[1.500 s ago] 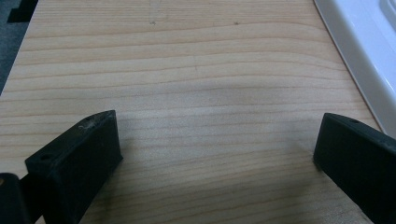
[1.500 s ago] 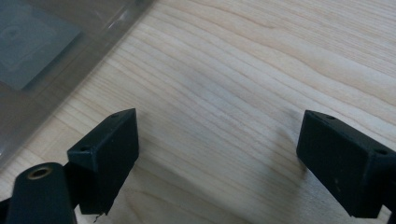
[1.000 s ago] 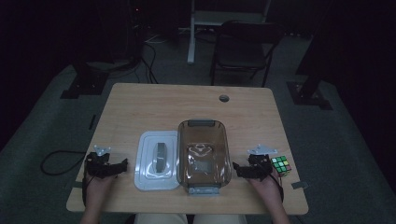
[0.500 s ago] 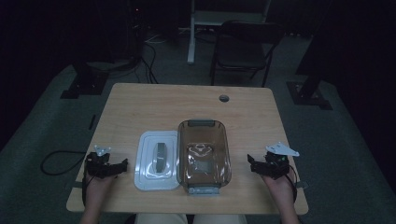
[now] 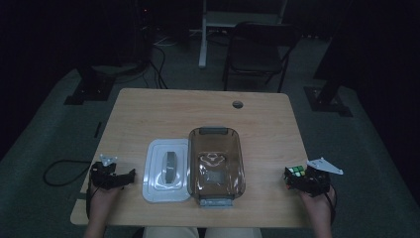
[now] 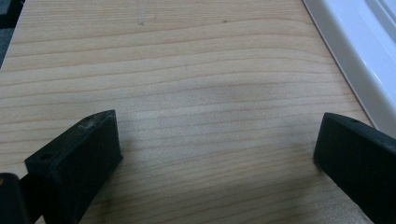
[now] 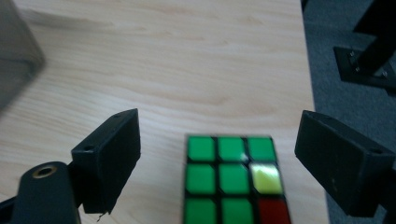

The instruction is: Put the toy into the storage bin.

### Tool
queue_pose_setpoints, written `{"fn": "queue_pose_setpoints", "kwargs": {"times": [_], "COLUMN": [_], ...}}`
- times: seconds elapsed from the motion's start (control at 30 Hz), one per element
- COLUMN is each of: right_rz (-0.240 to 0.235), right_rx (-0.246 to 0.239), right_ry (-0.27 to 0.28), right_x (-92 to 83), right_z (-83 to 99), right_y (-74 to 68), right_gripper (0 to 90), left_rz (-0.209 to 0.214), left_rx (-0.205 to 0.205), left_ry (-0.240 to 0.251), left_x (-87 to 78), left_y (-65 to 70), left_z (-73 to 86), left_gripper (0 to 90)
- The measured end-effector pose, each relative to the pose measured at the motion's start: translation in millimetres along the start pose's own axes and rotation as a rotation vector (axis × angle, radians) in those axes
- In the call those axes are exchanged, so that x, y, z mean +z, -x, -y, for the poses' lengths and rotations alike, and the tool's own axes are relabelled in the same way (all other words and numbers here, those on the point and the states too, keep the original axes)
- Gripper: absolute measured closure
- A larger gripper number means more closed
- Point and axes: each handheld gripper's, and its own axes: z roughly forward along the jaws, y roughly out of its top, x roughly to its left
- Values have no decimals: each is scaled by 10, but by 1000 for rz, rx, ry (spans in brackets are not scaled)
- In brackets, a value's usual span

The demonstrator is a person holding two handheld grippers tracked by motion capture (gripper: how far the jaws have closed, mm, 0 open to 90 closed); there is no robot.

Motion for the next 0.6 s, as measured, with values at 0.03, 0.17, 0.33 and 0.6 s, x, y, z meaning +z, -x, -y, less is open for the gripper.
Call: {"fn": "queue_pose_setpoints", "kwargs": {"times": [0.03,0.17,0.33,0.6], "right_rz": [2,10,-6,-31], "right_rx": [9,25,55,79], "right_ry": [-7,-31,-48,-82], "right_x": [-5,10,37,172], "right_z": [35,156,309,441], "right_y": [33,91,131,106], "right_gripper": [144,144,153,187], "left_rz": [0,0,0,0], "left_rx": [0,0,0,0], "left_ry": [0,0,-1,0], "left_x": [0,0,0,0], "left_y": [0,0,0,1], "left_z": [0,0,0,0], "left_gripper": [13,13,13,13]}}
